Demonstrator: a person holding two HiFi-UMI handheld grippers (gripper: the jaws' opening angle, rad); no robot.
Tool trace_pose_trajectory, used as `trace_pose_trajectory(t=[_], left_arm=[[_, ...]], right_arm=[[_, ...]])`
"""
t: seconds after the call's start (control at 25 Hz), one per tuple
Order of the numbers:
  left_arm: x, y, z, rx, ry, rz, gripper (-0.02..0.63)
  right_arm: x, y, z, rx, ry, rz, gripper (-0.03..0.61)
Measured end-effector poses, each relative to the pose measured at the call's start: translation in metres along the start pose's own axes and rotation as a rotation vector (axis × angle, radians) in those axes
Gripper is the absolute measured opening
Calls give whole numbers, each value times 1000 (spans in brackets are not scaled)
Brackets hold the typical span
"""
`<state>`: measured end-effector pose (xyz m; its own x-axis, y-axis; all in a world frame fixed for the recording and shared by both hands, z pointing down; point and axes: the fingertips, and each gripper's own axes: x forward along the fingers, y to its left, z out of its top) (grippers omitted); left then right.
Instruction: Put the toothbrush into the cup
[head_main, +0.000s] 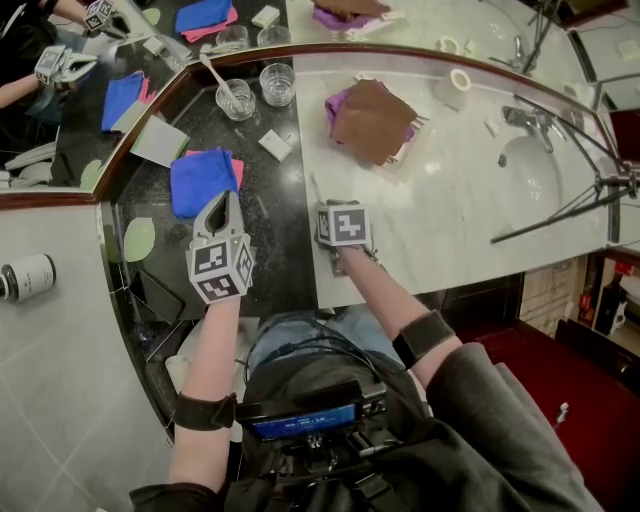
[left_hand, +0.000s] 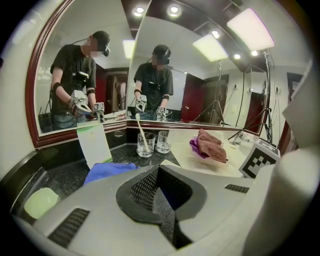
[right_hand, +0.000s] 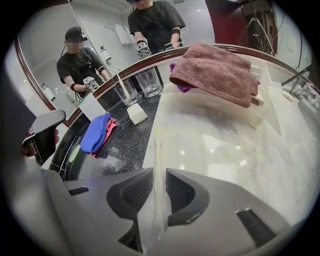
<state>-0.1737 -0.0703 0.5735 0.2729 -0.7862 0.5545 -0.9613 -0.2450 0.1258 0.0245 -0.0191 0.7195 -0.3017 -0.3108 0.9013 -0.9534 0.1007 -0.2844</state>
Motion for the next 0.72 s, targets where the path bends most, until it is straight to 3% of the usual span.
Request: trace_pose_trajectory(t=[0.36, 0.56, 0.72], left_arm=[[-1, -9, 5, 5, -7, -1, 0], [-10, -20, 21, 12, -36, 0, 0], [-20, -30, 29, 17, -51, 6, 0]], right_arm=[[-13, 2, 6, -6, -12, 28, 112], [-40, 8, 21, -48, -57, 89, 106], [-73, 10, 46, -100, -145, 147, 33]])
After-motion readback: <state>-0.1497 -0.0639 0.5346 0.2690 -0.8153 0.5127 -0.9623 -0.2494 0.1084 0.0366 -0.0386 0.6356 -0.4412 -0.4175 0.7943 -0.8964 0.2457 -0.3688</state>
